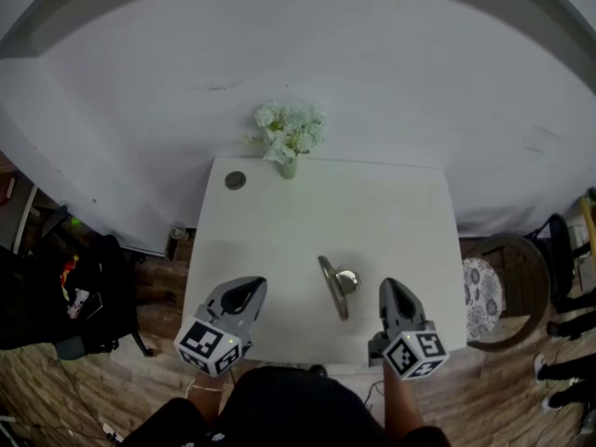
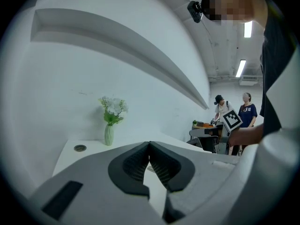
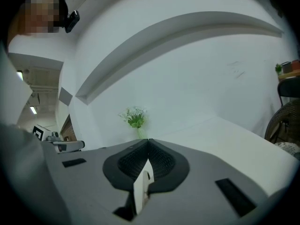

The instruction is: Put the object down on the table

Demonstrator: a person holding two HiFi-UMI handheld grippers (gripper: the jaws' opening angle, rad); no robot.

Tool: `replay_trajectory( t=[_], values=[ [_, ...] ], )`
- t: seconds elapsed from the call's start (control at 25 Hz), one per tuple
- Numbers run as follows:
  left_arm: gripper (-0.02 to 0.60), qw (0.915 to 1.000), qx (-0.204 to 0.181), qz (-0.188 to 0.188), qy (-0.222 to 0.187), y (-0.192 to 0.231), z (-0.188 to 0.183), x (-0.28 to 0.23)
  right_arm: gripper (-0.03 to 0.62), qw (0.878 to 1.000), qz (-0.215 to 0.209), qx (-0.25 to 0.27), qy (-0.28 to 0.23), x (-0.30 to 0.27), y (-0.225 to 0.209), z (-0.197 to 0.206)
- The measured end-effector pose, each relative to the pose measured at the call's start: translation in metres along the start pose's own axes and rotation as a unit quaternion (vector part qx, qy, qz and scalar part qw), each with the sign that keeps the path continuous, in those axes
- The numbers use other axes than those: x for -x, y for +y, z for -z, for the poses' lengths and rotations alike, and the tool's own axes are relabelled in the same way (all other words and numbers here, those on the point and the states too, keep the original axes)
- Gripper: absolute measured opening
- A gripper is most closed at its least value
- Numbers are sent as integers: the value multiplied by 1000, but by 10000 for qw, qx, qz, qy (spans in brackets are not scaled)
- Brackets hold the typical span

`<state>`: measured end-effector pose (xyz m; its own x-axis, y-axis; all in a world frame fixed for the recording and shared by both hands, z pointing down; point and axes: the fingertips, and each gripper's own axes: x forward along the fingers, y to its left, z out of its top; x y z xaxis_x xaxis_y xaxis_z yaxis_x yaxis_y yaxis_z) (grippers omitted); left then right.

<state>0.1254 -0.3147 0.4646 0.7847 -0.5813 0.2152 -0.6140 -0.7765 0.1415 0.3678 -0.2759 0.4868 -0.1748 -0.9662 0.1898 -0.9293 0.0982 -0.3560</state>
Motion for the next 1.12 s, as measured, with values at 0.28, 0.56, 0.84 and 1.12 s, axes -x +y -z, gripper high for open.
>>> replay_trajectory(
  t=[0.28, 0.56, 0.84, 1.12],
  values=[
    [-2, 9999, -31, 127, 1, -9, -1, -5, -2, 9999, -22, 106, -96, 12, 8, -9],
    [-2, 9999, -28, 137, 13, -8, -1, -2, -3, 9995, -32, 294, -54, 14, 13, -9],
    [-2, 9999, -29, 124, 8, -4, 0, 2, -3, 9995, -89, 295, -61, 12, 20, -10],
    [-2, 9998, -42, 181, 18, -2, -1, -2, -3, 9995, -35, 314, -42, 13, 18, -11]
  ],
)
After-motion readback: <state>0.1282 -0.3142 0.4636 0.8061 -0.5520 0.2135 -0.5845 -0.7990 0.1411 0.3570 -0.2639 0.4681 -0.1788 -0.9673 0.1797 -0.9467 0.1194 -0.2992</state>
